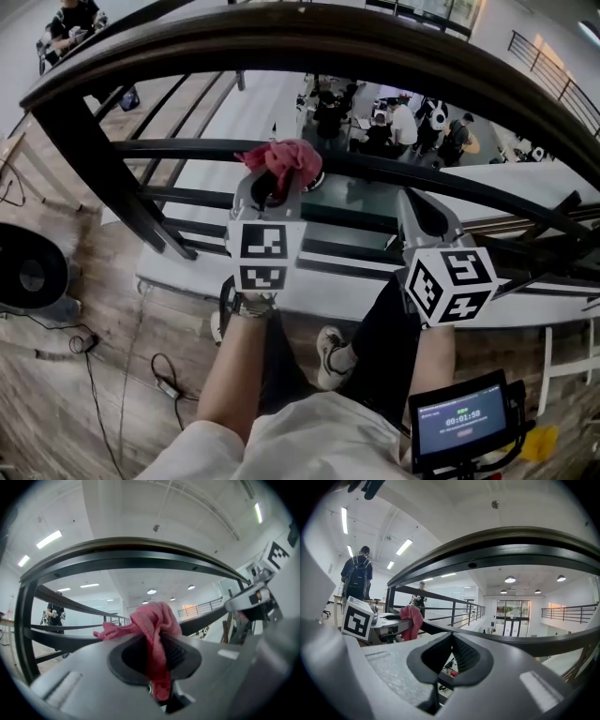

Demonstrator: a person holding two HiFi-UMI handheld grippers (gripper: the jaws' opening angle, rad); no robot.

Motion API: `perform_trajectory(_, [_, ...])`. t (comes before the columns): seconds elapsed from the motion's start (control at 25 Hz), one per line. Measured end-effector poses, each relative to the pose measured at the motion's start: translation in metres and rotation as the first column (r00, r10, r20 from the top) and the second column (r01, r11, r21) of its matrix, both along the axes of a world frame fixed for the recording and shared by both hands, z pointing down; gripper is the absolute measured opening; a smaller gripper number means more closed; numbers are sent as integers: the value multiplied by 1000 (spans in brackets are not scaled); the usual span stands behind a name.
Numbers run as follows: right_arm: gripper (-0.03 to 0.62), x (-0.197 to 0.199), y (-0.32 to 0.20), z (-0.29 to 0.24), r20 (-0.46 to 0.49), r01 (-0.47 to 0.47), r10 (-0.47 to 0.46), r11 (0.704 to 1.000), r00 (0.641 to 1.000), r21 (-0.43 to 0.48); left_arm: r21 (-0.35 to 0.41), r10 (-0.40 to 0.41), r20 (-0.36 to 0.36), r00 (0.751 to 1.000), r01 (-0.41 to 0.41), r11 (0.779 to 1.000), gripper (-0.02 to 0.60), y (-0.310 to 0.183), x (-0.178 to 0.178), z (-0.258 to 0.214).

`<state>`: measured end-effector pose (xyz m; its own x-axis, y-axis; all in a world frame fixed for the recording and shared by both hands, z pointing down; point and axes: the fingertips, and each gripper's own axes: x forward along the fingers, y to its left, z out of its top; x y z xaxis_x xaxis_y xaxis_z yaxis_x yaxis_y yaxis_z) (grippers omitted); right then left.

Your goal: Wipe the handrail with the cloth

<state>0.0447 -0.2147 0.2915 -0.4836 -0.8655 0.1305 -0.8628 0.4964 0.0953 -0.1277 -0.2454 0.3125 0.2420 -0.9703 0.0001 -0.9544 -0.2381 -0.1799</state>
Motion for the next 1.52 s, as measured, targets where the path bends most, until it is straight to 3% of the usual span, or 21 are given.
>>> perform_trajectory(0.2, [3, 28, 11, 6, -14, -17, 17, 1000, 1000, -7, -5, 53, 15, 998, -53, 999, 69, -5, 44, 4])
perform_trajectory(0.52, [3, 100, 31, -3, 6, -77, 77, 997, 997, 18, -6, 155, 44, 987, -155, 988, 69, -8, 147, 12])
perform_trajectory(0.76, [3, 144, 41, -8, 20, -128, 127, 991, 992, 31, -24, 178, -11, 984, -178, 984, 69, -12, 197, 22])
perform_trajectory(0.88, [3, 165, 48, -10, 17, -154, 154, 987, 988, 34, 2, 199, -17, 980, -199, 980, 69, -11, 220, 13])
perform_trajectory(1.08, [3, 186, 57, -9, 7, -182, 182, 983, 983, 26, 6, 269, -27, 963, -269, 963, 69, -13, 259, 12])
perform_trajectory(1.36, [3, 200, 77, -7, -3, -194, 194, 980, 981, 35, 11, 339, -40, 940, -339, 941, 69, 15, 280, 14])
perform_trajectory(1.52, [3, 200, 90, -13, 8, -194, 194, 980, 981, 42, 33, 347, -22, 938, -346, 938, 69, 47, 270, 10])
